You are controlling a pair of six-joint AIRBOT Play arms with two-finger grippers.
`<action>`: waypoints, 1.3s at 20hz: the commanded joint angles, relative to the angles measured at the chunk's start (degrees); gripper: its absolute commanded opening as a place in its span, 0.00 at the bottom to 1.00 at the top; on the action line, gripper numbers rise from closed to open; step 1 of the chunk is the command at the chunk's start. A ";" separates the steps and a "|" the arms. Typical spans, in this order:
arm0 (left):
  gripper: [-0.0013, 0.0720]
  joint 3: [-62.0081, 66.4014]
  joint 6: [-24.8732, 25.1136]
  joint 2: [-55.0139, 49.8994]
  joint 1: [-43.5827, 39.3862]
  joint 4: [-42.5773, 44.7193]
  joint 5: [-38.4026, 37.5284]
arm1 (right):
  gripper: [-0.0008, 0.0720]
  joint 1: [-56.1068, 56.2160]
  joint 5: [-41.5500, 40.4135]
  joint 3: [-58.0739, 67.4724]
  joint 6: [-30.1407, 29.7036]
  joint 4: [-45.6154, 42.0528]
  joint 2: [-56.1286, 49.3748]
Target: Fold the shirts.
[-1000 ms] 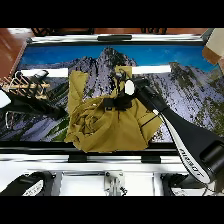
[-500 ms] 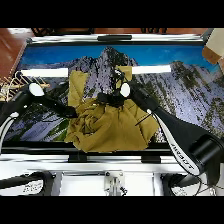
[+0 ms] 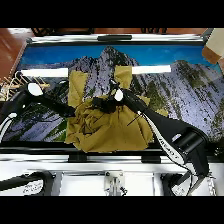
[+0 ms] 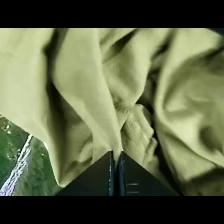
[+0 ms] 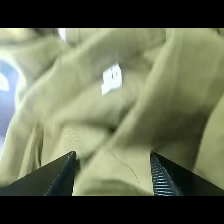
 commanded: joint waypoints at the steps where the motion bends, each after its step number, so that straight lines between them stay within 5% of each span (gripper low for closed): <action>1: 0.08 -0.09 0.79 5.09 0.13 0.00 0.46 | 0.80 0.04 -6.56 0.07 8.70 2.10 -1.31; 3: 0.08 -0.07 1.68 6.80 0.13 -0.04 0.72 | 0.80 0.04 -6.16 0.07 11.19 3.80 -2.43; 6: 0.08 -0.07 1.84 9.62 0.13 -0.07 2.69 | 0.57 0.07 -4.61 0.04 11.26 9.11 -4.42; 8: 0.08 -0.04 1.81 11.34 0.13 -0.04 3.58 | 0.11 0.09 -4.20 0.04 10.97 10.78 -4.94; 13: 0.08 -0.04 1.84 12.41 0.15 0.33 3.67 | 0.09 -0.98 0.61 0.04 -0.83 9.44 -0.66; 21: 0.08 -0.04 1.81 12.46 2.78 5.64 3.65 | 0.08 -7.06 22.60 0.04 -0.09 -22.62 13.27; 26: 0.08 0.09 1.07 12.50 2.99 4.92 3.65 | 0.09 -5.33 23.74 0.07 -9.46 -17.55 14.88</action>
